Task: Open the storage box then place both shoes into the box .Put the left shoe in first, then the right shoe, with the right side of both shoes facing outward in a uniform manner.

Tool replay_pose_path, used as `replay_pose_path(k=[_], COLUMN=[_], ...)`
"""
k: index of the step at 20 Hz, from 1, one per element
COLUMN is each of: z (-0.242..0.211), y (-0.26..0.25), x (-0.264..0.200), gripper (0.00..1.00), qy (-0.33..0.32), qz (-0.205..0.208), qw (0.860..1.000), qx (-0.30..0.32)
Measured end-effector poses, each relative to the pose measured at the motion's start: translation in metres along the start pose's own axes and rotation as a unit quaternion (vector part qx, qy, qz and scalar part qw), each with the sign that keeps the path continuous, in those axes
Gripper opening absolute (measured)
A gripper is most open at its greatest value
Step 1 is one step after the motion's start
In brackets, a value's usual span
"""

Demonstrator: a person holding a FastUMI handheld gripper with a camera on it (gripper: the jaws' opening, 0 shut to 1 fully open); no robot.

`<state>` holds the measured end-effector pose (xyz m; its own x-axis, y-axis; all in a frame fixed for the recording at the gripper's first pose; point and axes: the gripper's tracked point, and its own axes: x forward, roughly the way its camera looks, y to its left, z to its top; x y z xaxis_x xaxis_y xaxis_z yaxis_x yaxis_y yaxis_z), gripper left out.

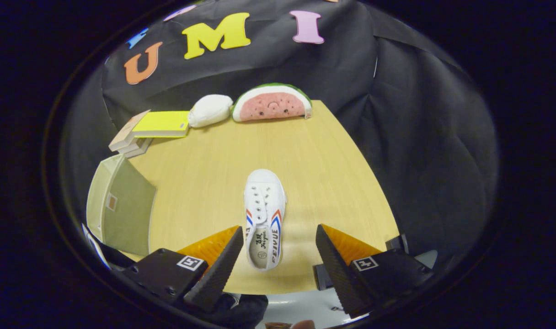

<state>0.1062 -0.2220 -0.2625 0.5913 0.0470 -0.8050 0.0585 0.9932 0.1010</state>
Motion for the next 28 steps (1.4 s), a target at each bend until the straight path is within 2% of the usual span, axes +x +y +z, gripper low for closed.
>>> replay_pose_path(k=[6,15,19,21,22,24,26,27,28], z=[-0.013,-0.015,-0.019,-0.018,-0.019,-0.019,-0.018,-0.018,-0.017], y=[-0.007,-0.007,0.0,0.004,0.006,0.009,0.006,0.006,0.005], x=[0.057,0.104,0.112,0.112,0.111,0.111,0.11,0.111,0.11], gripper=[1.0,1.0,0.89,0.79,0.69,0.57,0.41,0.38,0.3], qy=[0.075,0.126,0.148,0.15,0.155,0.161,0.163,0.162,0.161], qz=[0.024,0.053,0.079,0.09,0.093,0.094,0.089,0.086,0.084], qw=[0.996,0.99,0.985,0.984,0.983,0.982,0.981,0.982,0.982], qx=[-0.027,-0.029,-0.029,-0.042,-0.043,-0.043,-0.049,-0.048,-0.045])
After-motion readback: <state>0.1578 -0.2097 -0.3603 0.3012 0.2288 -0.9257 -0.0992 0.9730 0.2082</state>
